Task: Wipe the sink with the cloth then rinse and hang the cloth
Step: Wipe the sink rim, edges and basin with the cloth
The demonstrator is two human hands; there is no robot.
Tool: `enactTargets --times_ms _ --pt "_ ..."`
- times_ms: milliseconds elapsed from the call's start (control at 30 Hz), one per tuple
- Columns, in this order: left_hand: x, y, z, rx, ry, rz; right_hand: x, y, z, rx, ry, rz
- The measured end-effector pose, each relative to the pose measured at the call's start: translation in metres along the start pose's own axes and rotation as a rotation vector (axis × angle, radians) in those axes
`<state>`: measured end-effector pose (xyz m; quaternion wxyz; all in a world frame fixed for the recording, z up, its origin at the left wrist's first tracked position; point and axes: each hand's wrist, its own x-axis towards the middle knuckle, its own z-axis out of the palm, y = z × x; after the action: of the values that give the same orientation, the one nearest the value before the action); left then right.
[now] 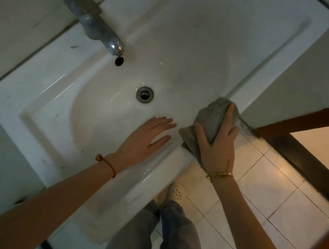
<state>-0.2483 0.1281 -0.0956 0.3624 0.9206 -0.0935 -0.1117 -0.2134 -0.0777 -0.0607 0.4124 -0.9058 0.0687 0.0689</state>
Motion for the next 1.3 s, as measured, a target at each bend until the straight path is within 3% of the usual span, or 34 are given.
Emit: enactTargets --times_ms 133,300,533,767,1033,1300 --pt "-0.05 -0.019 -0.029 0.139 0.013 0.064 0.055 0.001 -0.019 -0.029 0.086 0.033" --pt "-0.092 -0.042 -0.034 0.202 -0.139 0.07 0.05 -0.013 -0.01 0.007 0.171 0.1" --pt "-0.092 -0.053 -0.031 0.094 -0.243 0.122 -0.09 -0.03 0.04 0.063 0.055 0.062" --pt "-0.091 -0.054 -0.038 -0.069 -0.289 0.094 -0.018 -0.034 0.021 -0.003 0.189 0.155" --pt "-0.091 -0.052 -0.04 -0.112 -0.335 0.067 -0.2 -0.056 0.098 0.059 0.097 0.143" --pt "-0.092 -0.053 -0.04 -0.109 -0.311 0.058 -0.123 -0.05 0.075 0.038 0.209 0.206"
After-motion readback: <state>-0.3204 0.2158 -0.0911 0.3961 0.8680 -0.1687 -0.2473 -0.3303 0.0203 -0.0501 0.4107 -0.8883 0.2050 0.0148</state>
